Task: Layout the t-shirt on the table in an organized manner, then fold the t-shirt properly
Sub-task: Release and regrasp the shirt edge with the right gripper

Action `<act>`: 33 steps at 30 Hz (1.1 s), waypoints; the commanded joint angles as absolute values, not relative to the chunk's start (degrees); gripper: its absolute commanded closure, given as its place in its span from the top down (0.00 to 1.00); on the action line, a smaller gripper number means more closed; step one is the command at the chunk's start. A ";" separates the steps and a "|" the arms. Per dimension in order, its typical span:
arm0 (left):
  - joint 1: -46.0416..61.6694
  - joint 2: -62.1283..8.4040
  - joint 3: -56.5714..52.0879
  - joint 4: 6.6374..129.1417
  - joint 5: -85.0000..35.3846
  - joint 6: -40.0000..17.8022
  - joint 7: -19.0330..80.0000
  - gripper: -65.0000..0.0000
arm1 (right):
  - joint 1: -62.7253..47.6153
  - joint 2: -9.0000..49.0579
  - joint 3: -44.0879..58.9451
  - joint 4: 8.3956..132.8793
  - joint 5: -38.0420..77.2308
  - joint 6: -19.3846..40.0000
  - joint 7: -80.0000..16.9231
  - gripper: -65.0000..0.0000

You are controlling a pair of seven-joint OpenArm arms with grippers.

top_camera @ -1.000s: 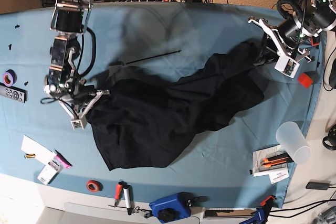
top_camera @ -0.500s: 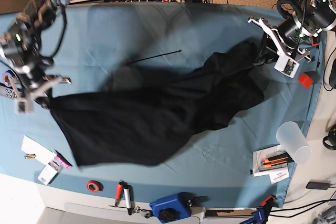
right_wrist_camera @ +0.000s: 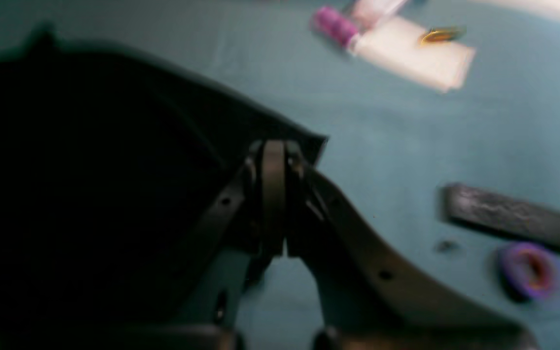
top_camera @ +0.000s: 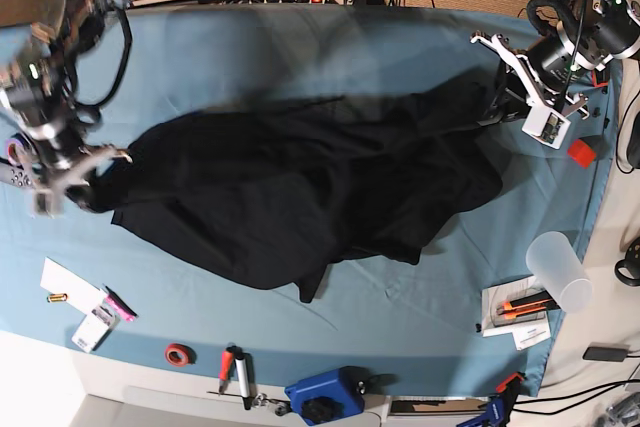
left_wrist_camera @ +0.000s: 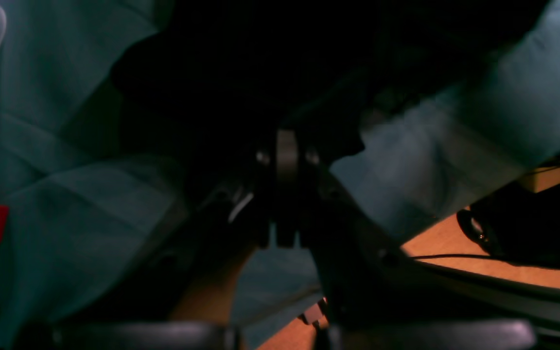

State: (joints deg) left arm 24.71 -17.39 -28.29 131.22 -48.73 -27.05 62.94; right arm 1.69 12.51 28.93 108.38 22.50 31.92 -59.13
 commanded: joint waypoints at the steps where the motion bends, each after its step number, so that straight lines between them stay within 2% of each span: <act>1: 24.58 -17.93 -28.69 131.92 -49.76 -27.07 61.63 0.00 | 5.04 13.32 26.74 105.67 22.20 31.90 -56.12 0.00; 7: 24.58 -17.93 -28.69 131.92 -49.74 -27.07 61.67 0.00 | 23.53 13.30 13.39 77.38 10.68 30.35 -46.24 0.00; 10: 24.58 -17.93 -28.69 131.92 -49.74 -27.07 61.65 0.00 | 32.12 13.30 8.36 64.99 9.30 29.34 -47.33 0.00; 13: 24.60 -17.93 -28.69 131.92 -49.76 -27.07 61.80 0.00 | 36.62 13.17 4.93 59.81 9.43 29.69 -52.69 0.00; 15: 24.58 -17.93 -28.69 131.92 -49.76 -27.07 61.87 0.00 | 37.71 13.17 3.27 59.57 9.69 31.53 -54.68 0.02; 18: 24.60 -17.93 -28.69 131.92 -49.76 -27.07 61.89 0.00 | 38.54 13.17 2.50 59.57 11.86 32.77 -55.48 0.25; 19: 24.58 -17.93 -28.69 131.92 -49.76 -27.07 61.89 0.00 | 38.79 13.17 2.52 59.57 12.82 32.71 -55.37 0.28; 24: 24.60 -17.93 -28.69 131.92 -49.76 -27.05 61.89 0.00 | 40.32 13.17 5.43 63.77 19.03 32.51 -56.75 0.28; 30: 24.60 -17.93 -28.69 131.92 -49.76 -27.05 61.91 0.00 | 38.89 13.17 15.97 81.06 31.57 32.60 -73.78 0.28; 33: 24.58 -17.93 -28.69 131.92 -49.76 -27.07 61.89 0.00 | 35.07 13.34 22.00 88.86 32.08 32.60 -76.69 0.28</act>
State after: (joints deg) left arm 24.73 -17.43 -28.32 131.20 -48.75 -27.03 62.96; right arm 33.61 12.67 22.20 88.31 31.33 32.64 -77.45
